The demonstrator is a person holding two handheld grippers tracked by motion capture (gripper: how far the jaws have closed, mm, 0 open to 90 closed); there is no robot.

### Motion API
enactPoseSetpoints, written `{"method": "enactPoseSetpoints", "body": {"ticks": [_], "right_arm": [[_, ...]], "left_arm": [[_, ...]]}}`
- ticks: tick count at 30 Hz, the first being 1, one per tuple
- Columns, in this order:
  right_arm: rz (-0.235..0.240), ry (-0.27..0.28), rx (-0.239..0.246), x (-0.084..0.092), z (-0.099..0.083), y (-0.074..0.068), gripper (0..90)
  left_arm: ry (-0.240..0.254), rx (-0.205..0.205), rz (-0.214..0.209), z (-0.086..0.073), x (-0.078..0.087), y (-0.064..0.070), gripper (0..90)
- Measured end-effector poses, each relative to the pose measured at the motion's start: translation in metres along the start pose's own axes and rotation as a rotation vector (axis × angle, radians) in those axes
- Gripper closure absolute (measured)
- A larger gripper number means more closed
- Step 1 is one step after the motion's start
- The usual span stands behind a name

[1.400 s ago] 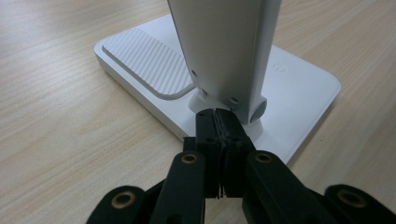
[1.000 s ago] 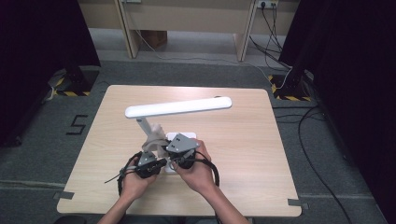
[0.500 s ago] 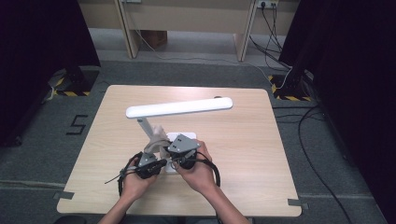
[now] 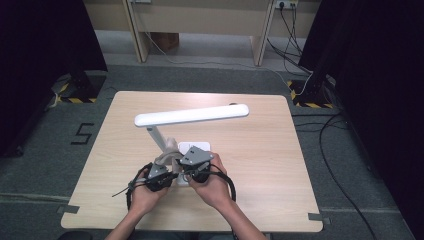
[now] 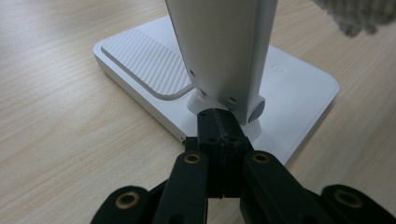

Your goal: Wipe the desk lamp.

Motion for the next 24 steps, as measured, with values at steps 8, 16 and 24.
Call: {"method": "enactPoseSetpoints", "body": {"ticks": [8, 16, 24], "right_arm": [[0.010, -0.015, -0.004, -0.004, -0.007, 0.001, 83.4], [0.018, -0.034, -0.024, -0.006, -0.011, 0.000, 83.4], [0.027, -0.049, -0.035, -0.011, -0.018, 0.001, 83.4]], "left_arm": [[-0.005, -0.007, 0.003, 0.000, 0.000, 0.000, 89.3], [-0.005, -0.005, 0.002, 0.000, 0.000, 0.000, 89.3], [-0.009, -0.011, 0.003, 0.000, 0.001, -0.001, 89.3]]}}
Point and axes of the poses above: each handheld gripper's, and its own axes: x roughly backward along the jaws, z roughly out of its top, y roughly to its right, the point moved 5 cm from there along -x, roughly forward along the jaws, and after that the axes turned 4 degrees about x, right-handed, at the moved point
